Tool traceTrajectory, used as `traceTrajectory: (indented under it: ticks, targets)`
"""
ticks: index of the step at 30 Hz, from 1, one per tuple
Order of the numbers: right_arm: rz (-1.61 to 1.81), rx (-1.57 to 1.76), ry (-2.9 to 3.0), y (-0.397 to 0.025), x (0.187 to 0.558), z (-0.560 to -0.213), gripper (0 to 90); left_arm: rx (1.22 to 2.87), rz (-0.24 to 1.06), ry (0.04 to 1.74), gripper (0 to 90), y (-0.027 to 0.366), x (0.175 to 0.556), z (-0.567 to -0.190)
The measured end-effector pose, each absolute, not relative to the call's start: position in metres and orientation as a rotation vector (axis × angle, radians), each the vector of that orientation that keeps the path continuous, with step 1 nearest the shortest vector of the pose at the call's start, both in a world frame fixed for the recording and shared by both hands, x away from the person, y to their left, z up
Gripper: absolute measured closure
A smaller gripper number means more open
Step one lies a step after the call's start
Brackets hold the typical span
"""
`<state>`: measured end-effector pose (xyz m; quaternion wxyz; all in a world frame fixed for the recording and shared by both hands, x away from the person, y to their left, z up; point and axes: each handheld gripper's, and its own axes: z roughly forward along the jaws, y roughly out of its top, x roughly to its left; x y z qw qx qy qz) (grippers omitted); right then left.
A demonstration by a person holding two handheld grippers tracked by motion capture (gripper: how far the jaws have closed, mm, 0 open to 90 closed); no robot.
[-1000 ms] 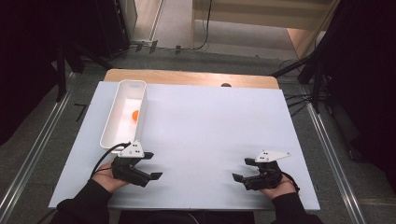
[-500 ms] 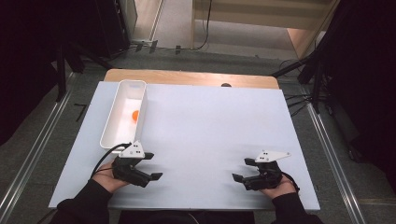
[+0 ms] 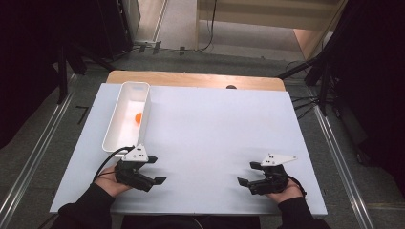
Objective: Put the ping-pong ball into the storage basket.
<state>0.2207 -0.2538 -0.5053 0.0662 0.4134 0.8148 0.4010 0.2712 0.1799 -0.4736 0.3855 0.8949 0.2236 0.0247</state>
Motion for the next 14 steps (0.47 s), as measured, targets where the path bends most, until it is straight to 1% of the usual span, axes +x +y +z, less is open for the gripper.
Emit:
traceTrajectory:
  ticks: [14]
  targets:
    - [1.202,1.245,2.461,-0.2537,0.2208,-0.5056,16.0,2.305,0.057,0.574,20.5,0.1790,0.2713,-0.4767]
